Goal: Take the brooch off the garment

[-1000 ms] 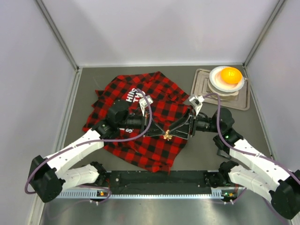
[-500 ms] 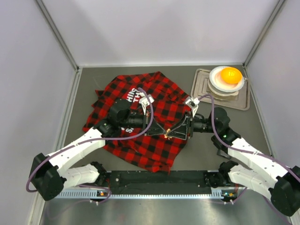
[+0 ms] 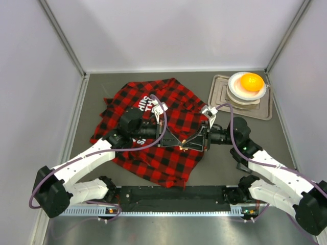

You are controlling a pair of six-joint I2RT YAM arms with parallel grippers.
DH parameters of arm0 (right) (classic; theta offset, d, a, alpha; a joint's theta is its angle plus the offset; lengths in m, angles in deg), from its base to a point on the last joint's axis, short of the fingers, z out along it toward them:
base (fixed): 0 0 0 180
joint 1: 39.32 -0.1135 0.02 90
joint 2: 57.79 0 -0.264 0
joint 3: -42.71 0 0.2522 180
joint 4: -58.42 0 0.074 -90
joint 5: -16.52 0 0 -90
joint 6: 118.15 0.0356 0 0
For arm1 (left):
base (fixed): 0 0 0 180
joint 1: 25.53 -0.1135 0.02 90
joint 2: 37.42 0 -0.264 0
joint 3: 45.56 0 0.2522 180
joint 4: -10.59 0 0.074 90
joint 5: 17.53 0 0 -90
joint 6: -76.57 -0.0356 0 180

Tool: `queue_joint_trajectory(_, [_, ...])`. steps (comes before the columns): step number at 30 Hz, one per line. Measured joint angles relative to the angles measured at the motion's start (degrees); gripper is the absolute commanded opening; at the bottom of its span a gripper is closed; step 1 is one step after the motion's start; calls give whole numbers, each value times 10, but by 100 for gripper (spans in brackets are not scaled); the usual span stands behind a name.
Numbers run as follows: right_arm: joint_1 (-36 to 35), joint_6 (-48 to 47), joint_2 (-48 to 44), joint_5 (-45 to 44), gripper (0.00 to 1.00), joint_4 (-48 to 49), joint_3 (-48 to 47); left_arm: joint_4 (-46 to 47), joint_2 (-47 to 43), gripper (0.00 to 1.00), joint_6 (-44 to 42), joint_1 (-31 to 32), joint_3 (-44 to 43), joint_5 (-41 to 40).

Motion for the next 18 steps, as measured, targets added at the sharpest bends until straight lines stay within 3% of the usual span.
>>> queue_joint_trajectory(2, [0, -2, -1, 0, 3, 2, 0, 4, 3, 0, 14, 0, 0, 2])
queue_joint_trajectory(5, [0, -1, -2, -3, 2, 2, 0, 7, 9, 0, 31, -3, 0, 3])
queue_joint_trajectory(13, [-16, 32, -10, -50, 16, 19, 9, 13, 14, 0, 64, -10, 0, 1])
queue_joint_trajectory(18, [-31, 54, -15, -106, 34, 31, 19, 21, 19, 0, 83, -13, 0, -7])
